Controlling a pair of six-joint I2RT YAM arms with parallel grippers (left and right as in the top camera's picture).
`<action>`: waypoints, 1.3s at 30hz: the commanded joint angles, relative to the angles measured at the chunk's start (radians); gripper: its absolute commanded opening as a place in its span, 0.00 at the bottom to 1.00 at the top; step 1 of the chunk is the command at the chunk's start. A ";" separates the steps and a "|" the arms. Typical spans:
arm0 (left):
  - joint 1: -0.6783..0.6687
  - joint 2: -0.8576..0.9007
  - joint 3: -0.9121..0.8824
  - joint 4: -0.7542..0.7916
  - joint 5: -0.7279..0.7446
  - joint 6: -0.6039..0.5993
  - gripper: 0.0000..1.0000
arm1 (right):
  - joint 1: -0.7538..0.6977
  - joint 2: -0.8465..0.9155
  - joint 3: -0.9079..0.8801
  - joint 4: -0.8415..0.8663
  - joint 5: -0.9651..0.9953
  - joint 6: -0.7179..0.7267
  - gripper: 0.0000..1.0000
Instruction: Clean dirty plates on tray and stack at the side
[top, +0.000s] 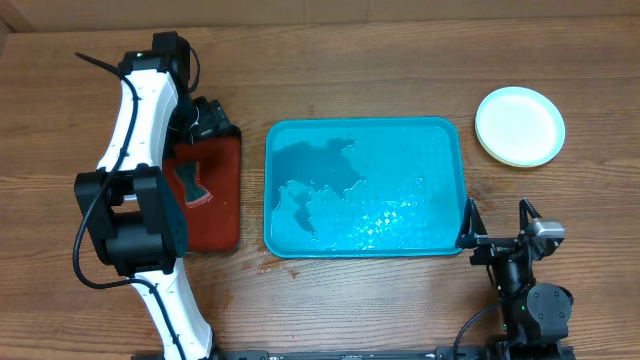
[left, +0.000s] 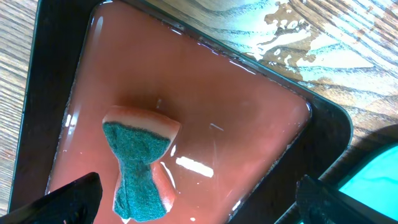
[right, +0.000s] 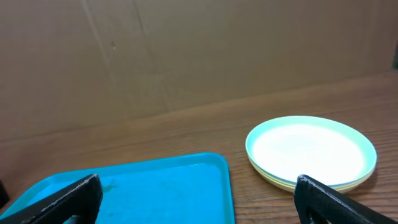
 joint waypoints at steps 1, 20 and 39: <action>0.005 -0.011 0.018 0.000 -0.006 0.015 1.00 | -0.006 -0.012 -0.010 0.004 0.017 -0.007 1.00; 0.005 -0.011 0.018 0.000 -0.005 0.015 1.00 | -0.006 -0.012 -0.010 0.004 0.017 -0.007 1.00; -0.035 -0.208 -0.031 0.098 0.040 0.166 1.00 | -0.006 -0.012 -0.010 0.004 0.017 -0.007 1.00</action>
